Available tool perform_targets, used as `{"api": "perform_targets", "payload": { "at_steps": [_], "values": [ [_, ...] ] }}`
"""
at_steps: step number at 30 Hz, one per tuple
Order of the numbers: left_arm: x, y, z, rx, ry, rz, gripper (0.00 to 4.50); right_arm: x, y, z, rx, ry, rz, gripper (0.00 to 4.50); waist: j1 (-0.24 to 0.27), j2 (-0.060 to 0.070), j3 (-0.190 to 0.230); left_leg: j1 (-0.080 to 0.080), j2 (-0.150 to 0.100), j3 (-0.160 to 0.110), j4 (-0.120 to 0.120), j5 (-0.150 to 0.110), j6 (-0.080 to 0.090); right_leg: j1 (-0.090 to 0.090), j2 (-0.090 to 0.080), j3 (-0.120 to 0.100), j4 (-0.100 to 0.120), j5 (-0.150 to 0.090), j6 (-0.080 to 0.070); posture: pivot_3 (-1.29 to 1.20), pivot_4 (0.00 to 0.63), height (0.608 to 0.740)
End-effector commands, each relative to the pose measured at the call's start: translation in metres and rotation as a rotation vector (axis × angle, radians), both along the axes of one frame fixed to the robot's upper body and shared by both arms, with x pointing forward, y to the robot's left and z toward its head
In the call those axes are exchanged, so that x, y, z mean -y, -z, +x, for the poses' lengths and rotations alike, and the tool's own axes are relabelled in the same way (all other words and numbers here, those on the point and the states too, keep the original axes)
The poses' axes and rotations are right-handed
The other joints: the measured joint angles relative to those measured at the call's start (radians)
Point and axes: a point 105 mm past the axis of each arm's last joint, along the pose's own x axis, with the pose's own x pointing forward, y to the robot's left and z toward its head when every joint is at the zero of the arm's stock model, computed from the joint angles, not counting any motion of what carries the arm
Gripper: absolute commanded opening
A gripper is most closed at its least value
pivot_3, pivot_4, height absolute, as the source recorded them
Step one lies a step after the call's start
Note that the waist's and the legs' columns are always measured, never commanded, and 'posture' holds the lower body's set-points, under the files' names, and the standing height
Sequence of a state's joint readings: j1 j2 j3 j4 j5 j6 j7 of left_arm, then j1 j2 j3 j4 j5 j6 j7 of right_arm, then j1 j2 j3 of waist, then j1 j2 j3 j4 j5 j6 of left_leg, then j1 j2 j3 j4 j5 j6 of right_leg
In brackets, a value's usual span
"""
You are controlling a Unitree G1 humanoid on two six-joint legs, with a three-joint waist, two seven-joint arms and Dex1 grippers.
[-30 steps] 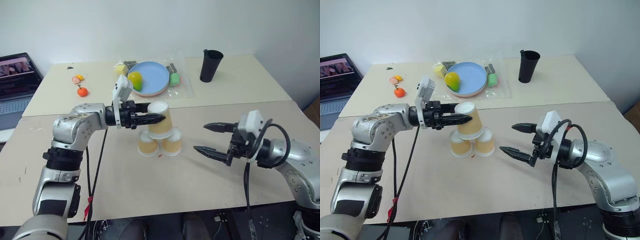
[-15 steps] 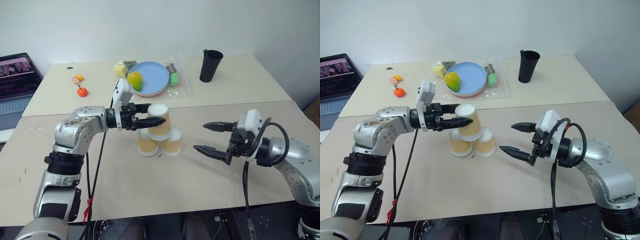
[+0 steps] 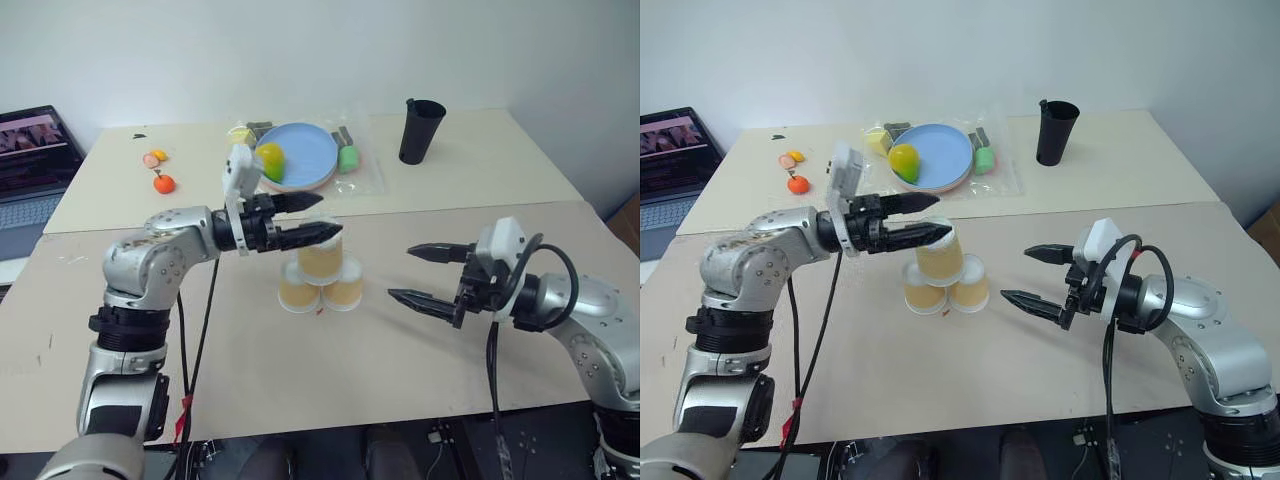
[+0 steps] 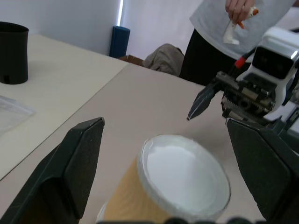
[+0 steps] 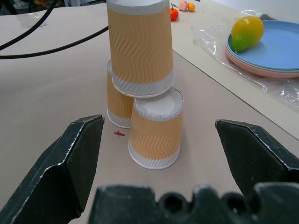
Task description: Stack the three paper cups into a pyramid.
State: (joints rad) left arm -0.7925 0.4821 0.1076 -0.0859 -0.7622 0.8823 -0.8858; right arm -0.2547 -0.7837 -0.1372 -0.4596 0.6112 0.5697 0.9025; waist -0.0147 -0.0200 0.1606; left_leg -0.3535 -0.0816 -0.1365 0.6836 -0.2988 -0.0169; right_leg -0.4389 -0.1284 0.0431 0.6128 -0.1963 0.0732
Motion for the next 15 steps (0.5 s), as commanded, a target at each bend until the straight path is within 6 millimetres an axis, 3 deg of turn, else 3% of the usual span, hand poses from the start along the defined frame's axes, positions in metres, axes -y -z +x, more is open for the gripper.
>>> {"api": "perform_targets", "payload": {
  "at_steps": [1,4,9,12,15],
  "values": [
    [-0.001,-0.024,-0.014,0.047,0.016,-0.042,4.44,0.002,-0.014,0.000,0.059,-0.007,0.011,4.50,-0.002,0.000,0.000,0.000,0.000,0.000,0.000,0.000,0.000,0.000,0.000,0.000,0.000,0.000,0.000,0.00,0.150,0.740],
    [-0.005,-0.029,-0.015,0.055,-0.006,-0.053,4.44,0.002,-0.014,0.001,0.054,-0.010,0.017,4.50,0.000,0.000,0.000,0.000,0.000,0.000,0.000,0.000,0.000,0.000,0.000,0.000,0.000,0.000,0.000,0.00,0.150,0.740],
    [-0.013,-0.055,-0.018,0.109,-0.051,-0.115,4.44,0.001,-0.013,0.001,0.051,-0.015,0.018,4.50,0.001,0.000,0.000,0.000,0.000,0.000,0.000,0.000,0.000,0.000,0.000,0.000,0.000,0.000,0.000,0.00,0.150,0.740],
    [-0.033,-0.065,-0.009,0.166,-0.215,-0.135,4.44,0.006,-0.013,0.002,0.050,0.014,0.021,4.50,-0.001,0.000,0.000,0.000,0.000,0.000,0.000,0.000,0.000,0.000,0.000,0.000,0.000,0.000,0.000,0.00,0.150,0.740],
    [-0.068,-0.049,0.013,0.151,-0.498,-0.103,4.44,0.023,-0.013,0.007,0.062,0.101,0.026,4.50,-0.001,0.000,0.000,0.000,0.000,0.000,0.000,0.000,0.000,0.000,0.000,0.000,0.000,0.000,0.000,0.00,0.150,0.740]
  ]
}}
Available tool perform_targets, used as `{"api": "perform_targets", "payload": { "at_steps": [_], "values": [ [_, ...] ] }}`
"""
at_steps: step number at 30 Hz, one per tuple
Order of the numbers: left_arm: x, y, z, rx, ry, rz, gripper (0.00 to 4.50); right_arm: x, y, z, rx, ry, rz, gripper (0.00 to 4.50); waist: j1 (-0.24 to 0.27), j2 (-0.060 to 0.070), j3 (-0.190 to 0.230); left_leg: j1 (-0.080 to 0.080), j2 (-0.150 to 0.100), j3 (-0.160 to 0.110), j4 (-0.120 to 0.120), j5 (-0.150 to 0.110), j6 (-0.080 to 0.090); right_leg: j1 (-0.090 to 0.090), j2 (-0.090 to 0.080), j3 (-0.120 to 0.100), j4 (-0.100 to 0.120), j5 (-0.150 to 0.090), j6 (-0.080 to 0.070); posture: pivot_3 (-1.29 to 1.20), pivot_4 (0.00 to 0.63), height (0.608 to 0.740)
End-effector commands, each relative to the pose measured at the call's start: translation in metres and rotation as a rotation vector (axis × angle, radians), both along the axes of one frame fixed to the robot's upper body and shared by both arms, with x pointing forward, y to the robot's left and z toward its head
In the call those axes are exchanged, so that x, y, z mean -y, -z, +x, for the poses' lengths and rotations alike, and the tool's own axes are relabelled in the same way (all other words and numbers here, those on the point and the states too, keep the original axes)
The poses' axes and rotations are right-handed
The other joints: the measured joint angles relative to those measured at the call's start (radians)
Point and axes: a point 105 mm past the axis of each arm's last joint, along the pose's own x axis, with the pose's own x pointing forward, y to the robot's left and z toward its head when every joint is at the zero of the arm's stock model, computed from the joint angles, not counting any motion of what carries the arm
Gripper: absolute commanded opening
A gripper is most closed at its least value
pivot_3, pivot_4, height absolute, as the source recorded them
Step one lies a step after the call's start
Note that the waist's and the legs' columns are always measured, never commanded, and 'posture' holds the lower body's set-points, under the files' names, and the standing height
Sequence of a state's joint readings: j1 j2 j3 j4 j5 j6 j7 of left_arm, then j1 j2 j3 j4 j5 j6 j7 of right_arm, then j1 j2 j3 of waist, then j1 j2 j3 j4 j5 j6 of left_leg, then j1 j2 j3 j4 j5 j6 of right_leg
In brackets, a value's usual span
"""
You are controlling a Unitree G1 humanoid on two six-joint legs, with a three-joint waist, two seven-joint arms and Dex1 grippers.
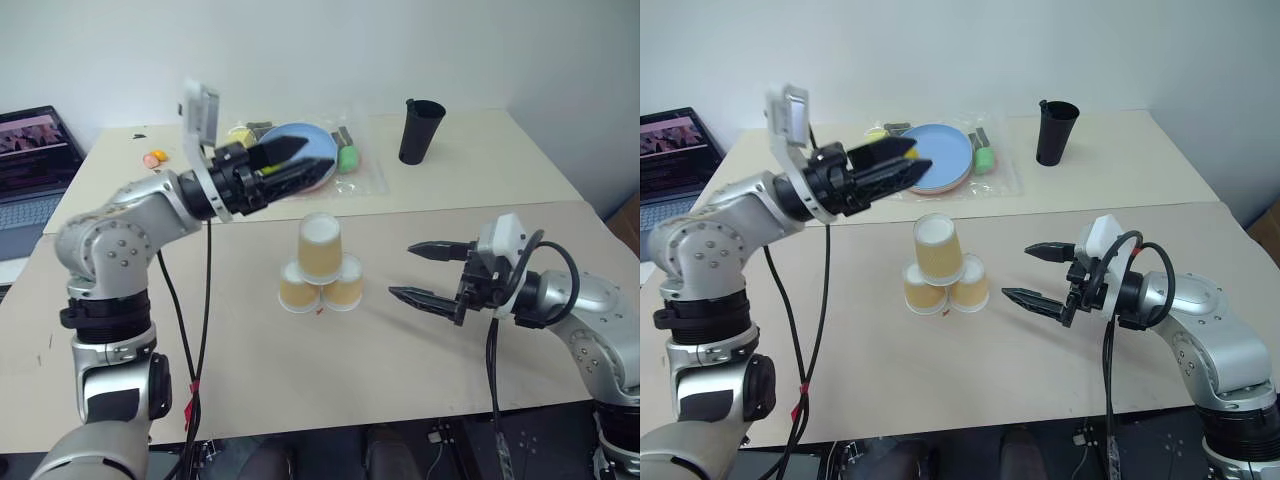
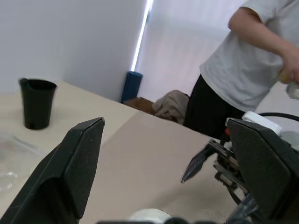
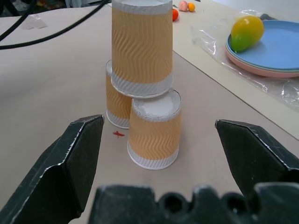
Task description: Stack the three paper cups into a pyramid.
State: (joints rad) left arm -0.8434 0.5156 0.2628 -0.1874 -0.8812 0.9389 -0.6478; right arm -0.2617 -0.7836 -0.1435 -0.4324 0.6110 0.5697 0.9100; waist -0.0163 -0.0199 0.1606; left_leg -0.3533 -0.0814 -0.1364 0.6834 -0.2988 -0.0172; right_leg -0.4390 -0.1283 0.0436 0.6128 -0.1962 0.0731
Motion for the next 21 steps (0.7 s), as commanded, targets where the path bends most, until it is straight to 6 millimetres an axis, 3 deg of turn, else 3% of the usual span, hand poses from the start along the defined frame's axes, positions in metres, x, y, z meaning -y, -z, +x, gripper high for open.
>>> {"api": "perform_targets", "payload": {
  "at_steps": [1,3,6,13,17,21],
  "values": [
    [-0.056,0.012,0.024,0.000,-0.411,-0.016,4.44,0.028,-0.015,0.007,0.083,0.140,0.033,4.50,0.001,0.000,0.000,0.001,0.000,0.000,0.000,0.000,0.000,0.000,0.000,0.001,0.000,0.000,0.000,0.00,0.150,0.740],
    [-0.080,0.038,0.030,-0.066,-0.589,0.009,4.44,0.050,-0.018,0.015,0.134,0.267,0.052,4.50,0.002,0.000,0.000,0.001,0.000,0.001,0.000,0.000,0.000,0.000,0.000,0.001,0.000,0.000,0.000,0.00,0.150,0.740],
    [-0.098,0.067,0.027,-0.116,-0.704,0.036,4.44,0.077,-0.014,0.020,0.146,0.407,0.072,4.50,0.005,0.000,0.000,0.001,0.000,0.001,0.000,0.000,0.000,0.000,0.000,0.002,0.000,0.000,-0.001,0.00,0.150,0.740],
    [-0.140,0.145,0.004,-0.176,-1.018,0.133,4.44,0.149,0.017,0.017,0.152,0.840,0.161,4.50,0.019,0.000,0.000,0.000,0.000,0.001,-0.002,0.000,0.000,-0.001,0.000,0.002,-0.001,0.001,-0.001,0.00,0.150,0.740],
    [-0.164,0.171,-0.005,-0.192,-1.209,0.162,4.44,0.167,0.039,0.011,0.139,1.018,0.221,4.50,0.023,0.000,0.000,0.001,0.001,0.002,-0.002,0.000,0.000,0.000,0.000,0.002,-0.001,0.002,-0.002,0.00,0.150,0.740],
    [-0.168,0.191,-0.013,-0.188,-1.286,0.203,4.44,0.172,0.051,0.010,0.125,1.115,0.286,4.50,0.021,0.000,0.000,0.003,0.001,0.003,-0.002,-0.001,0.002,0.001,0.000,0.002,0.000,0.006,-0.004,0.00,0.150,0.740]
  ]
}}
